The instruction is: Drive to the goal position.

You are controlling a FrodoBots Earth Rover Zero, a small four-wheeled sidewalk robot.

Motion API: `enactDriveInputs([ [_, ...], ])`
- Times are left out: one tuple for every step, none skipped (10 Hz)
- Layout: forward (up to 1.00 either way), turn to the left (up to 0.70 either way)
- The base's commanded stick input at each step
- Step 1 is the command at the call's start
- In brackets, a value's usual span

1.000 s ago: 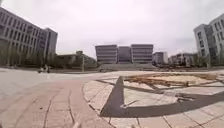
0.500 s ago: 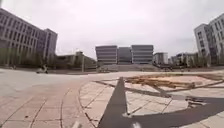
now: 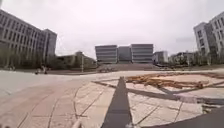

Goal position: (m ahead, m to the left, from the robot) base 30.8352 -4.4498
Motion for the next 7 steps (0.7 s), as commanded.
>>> enactDriveInputs([
  [0.70, 0.00],
  [0.70, 0.00],
  [0.70, 0.00],
  [0.70, 0.00],
  [0.70, 0.00],
  [0.70, 0.00],
  [0.70, 0.00],
])
